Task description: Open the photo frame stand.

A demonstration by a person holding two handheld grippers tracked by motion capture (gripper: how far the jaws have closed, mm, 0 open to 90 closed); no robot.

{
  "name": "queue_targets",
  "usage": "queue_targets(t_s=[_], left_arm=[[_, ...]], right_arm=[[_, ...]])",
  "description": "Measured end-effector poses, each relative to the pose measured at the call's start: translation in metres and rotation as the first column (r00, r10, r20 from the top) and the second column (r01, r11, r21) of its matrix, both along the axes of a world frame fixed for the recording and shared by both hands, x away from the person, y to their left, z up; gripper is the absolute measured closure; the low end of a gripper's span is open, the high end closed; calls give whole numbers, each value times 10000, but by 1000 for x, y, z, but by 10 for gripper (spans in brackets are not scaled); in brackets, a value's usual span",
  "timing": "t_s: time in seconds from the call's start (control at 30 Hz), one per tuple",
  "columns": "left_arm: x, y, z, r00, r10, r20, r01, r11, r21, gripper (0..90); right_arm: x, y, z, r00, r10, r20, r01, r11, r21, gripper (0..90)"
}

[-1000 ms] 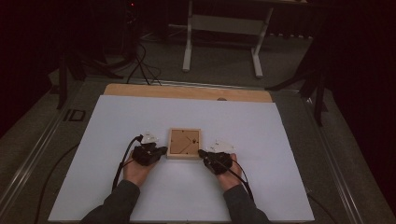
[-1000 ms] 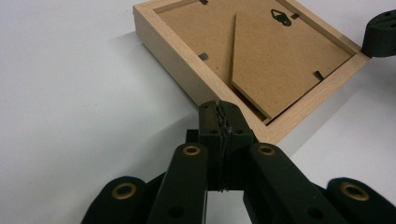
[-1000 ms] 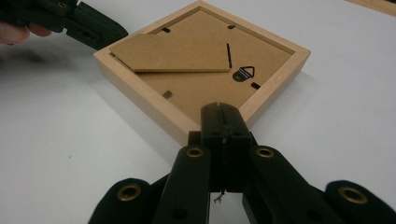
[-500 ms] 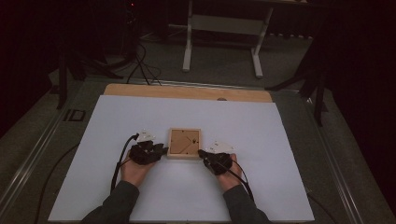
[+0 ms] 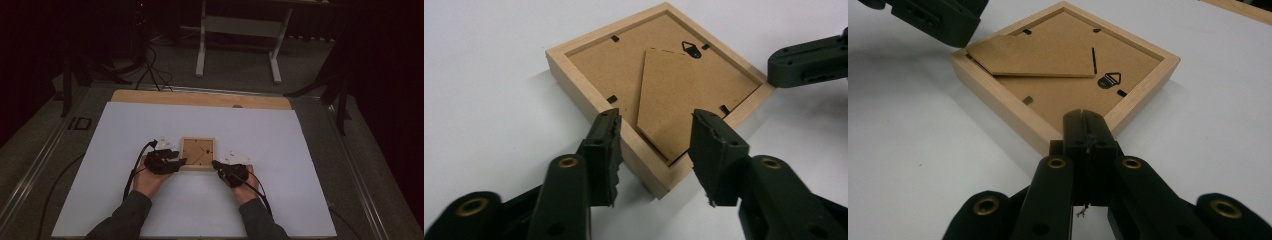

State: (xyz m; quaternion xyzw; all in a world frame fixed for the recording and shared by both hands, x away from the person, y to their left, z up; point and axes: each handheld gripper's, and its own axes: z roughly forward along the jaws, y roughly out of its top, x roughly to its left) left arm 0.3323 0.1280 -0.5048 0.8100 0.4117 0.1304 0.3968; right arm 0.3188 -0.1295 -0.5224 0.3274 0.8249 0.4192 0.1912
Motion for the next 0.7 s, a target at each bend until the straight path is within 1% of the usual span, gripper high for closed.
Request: queue_targets(t_s=[0.03, 0.2, 0.37, 0.43, 0.7], left_arm=[[2, -2, 2, 10000, -69, -68, 71, 9998, 185, 535], [6, -9, 6, 9999, -148, -9, 148, 9990, 430, 500], [10, -18, 4, 9994, -313, -122, 321, 9973, 666, 491], [11, -21, 3, 9992, -385, -118, 393, 9957, 835, 491], [14, -30, 1, 9988, -475, -70, 480, 9920, 1166, 484]], right_arm=[[0, 0, 0, 10000, 3, 2, -3, 10000, 4, 896], [0, 0, 0, 10000, -4, 11, 4, 10000, 22, 896], [0, 0, 0, 10000, 0, 5, 0, 10000, 12, 896], [0, 0, 0, 10000, 11, 17, -11, 10000, 10, 896], [0, 0, 0, 10000, 9, 14, -9, 10000, 19, 896]])
